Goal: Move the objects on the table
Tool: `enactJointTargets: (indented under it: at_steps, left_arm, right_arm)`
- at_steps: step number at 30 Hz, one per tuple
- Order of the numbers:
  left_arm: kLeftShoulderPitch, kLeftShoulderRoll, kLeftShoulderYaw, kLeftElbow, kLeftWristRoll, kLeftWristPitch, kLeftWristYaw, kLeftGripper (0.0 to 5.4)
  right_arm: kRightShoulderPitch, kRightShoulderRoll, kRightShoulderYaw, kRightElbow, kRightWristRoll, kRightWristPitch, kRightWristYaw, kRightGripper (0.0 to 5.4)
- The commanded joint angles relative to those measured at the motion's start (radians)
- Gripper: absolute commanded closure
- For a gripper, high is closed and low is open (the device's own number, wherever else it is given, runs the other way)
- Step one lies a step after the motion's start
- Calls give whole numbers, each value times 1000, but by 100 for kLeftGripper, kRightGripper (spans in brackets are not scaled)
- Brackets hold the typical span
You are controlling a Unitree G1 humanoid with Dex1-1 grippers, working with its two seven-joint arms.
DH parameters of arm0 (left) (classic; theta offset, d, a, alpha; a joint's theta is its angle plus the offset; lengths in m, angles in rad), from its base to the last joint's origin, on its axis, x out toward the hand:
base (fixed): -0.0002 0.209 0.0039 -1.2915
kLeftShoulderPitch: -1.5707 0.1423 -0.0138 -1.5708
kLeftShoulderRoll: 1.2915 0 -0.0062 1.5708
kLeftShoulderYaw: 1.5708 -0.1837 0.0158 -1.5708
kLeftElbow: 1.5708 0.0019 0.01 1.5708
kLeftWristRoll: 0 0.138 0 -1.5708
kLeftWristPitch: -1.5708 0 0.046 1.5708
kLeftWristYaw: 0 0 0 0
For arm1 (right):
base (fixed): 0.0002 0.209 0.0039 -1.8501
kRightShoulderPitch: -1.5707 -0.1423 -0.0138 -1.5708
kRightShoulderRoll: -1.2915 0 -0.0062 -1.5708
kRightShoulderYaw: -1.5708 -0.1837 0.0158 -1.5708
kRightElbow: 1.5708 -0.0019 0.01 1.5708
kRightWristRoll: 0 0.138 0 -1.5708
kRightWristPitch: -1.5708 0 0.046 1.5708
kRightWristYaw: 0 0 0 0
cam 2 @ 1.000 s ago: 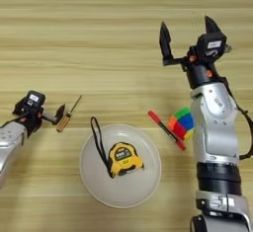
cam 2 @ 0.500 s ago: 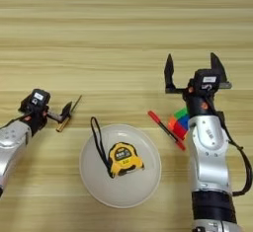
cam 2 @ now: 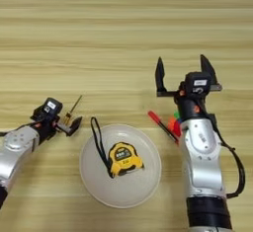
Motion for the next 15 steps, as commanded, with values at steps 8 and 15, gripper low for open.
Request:
enactJointTargets:
  at_steps: [8, 15]
  left_arm:
    - [-59, 11, 1, 131, 23, 3, -3, 116]
    - [-82, 7, -9, 189, 37, 15, -13, 190]
  right_arm:
    - [-7, 16, 27, -57, -6, 37, -11, 0]
    - [-3, 25, 41, -96, 2, 73, -9, 0]
